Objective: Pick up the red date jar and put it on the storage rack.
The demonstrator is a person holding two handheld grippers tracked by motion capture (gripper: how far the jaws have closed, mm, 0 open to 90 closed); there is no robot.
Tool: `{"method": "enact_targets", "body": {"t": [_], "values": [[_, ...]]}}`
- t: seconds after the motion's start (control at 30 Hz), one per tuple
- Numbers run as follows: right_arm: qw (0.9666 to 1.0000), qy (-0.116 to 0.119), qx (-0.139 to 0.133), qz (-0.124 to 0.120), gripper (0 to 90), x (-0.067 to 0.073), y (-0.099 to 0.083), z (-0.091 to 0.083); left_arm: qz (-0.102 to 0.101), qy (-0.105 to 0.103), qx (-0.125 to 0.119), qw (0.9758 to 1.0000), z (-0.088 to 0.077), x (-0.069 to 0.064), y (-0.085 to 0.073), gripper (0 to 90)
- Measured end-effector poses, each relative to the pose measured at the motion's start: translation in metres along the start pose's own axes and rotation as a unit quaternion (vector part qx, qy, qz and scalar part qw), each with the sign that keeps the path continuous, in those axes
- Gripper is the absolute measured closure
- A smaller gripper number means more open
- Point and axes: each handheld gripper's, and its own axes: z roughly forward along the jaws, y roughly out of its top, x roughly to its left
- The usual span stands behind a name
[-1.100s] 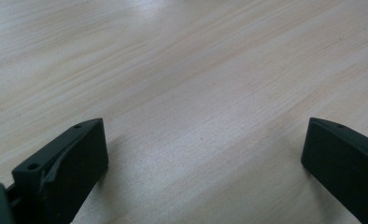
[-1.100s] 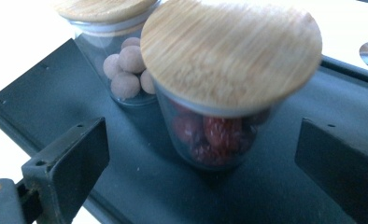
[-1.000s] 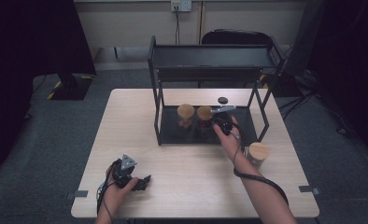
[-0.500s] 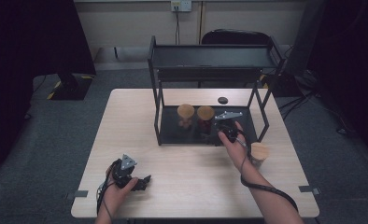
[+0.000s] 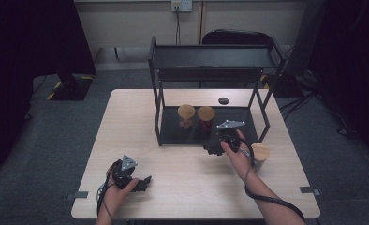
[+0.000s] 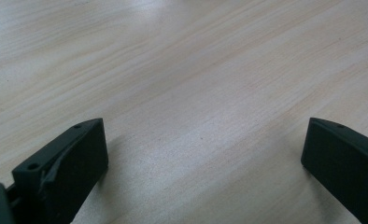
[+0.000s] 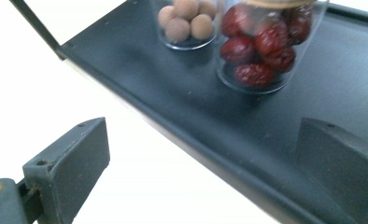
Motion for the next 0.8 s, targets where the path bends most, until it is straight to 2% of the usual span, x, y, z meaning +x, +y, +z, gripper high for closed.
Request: {"method": "enact_targets", "body": {"t": [0.37,0.53,0.8], "values": [[0.9997,0.014,0.004,-0.018,2.7,0.008,-0.015,-0.009,0.000,0.000,0.000,1.0000,0.000,0.000,0.000,0.0],[0.9991,0.016,0.010,-0.037,2.7,0.012,-0.021,-0.015,0.000,0.000,0.000,1.0000,0.000,0.000,0.000,0.0],[0.9988,0.024,0.011,-0.041,2.7,0.014,-0.030,-0.024,0.000,0.000,0.000,1.0000,0.000,0.000,0.000,0.1]]}}
